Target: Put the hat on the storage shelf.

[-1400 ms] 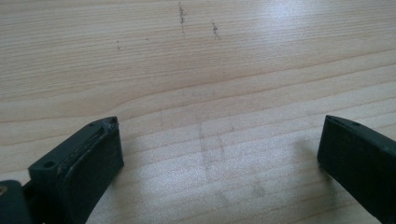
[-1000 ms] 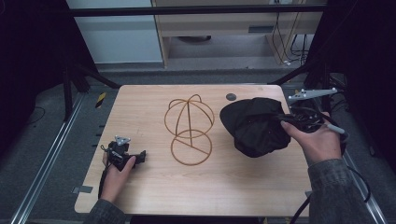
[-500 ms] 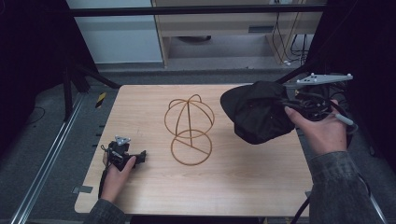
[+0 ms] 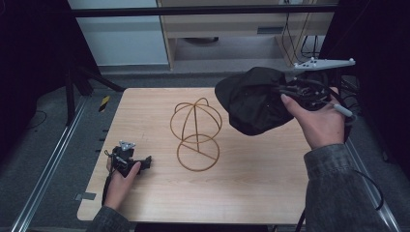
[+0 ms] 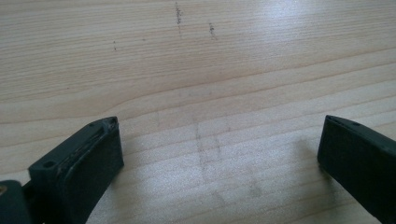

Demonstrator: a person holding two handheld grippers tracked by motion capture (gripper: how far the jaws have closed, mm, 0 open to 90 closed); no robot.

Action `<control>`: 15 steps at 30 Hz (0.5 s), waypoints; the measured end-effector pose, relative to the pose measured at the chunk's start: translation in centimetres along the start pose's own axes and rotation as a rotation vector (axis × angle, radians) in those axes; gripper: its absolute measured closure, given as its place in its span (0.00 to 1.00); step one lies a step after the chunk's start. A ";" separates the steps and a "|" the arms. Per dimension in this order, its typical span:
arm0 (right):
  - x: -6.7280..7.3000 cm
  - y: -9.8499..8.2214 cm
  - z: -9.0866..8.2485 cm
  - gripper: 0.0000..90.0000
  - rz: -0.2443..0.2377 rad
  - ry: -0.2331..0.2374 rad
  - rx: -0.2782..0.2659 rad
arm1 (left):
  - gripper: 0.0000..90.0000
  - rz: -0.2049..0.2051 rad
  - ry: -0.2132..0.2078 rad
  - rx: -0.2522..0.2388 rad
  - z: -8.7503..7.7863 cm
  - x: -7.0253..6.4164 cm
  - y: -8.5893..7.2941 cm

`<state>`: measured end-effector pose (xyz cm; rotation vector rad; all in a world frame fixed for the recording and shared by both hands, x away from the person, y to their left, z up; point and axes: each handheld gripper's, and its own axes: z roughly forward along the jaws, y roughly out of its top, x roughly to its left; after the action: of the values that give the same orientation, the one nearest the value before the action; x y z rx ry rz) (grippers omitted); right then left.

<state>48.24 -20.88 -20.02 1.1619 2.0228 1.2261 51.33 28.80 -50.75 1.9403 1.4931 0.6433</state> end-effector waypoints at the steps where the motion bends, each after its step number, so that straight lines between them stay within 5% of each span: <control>1: 0.2 0.3 0.2 0.97 -0.001 0.001 -0.004 | 0.00 0.000 0.000 0.000 0.0 0.0 0.0; 15: 3.0 3.4 2.4 0.97 -0.036 0.040 -0.026 | 0.00 0.002 -0.002 0.001 0.0 0.0 0.0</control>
<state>49.89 -16.44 -18.09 1.0921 2.0419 1.2638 51.34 28.80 -50.75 1.9426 1.4907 0.6419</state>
